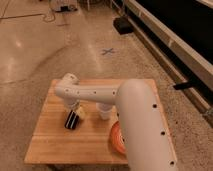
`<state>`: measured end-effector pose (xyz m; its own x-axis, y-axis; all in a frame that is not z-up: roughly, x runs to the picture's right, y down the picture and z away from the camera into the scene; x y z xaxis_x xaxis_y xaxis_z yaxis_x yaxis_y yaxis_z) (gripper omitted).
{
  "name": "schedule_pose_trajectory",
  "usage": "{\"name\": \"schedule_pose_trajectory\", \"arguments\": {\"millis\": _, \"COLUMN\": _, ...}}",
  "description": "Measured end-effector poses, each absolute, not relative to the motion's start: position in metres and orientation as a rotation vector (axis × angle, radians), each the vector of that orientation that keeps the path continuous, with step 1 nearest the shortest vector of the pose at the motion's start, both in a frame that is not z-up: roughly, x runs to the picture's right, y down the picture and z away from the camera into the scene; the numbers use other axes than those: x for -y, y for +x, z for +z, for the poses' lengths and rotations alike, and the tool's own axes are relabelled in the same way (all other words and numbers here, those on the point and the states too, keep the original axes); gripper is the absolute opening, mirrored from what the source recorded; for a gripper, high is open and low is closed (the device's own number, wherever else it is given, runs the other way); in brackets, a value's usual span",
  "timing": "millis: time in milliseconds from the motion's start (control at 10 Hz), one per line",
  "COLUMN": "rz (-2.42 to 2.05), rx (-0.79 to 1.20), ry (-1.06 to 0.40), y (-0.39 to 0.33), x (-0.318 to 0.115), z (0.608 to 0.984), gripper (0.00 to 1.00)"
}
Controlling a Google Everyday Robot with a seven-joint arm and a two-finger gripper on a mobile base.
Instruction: Place the eraser in the ceramic cup
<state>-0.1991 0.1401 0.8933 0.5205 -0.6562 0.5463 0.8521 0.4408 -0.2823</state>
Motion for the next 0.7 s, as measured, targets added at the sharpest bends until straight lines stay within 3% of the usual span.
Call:
{"name": "schedule_pose_trajectory", "arguments": {"millis": 100, "rz": -0.973, "rx": 0.388, "ry": -0.581, "y": -0.199, "x": -0.144, "z": 0.895, "gripper": 0.71}}
{"name": "schedule_pose_trajectory", "arguments": {"millis": 500, "rz": -0.984, "rx": 0.375, "ry": -0.588, "y": -0.2, "x": -0.15, "z": 0.893, "gripper": 0.29}}
{"name": "schedule_pose_trajectory", "arguments": {"millis": 700, "rz": -0.989, "rx": 0.356, "ry": -0.594, "y": -0.197, "x": -0.129, "z": 0.878, "gripper": 0.21}}
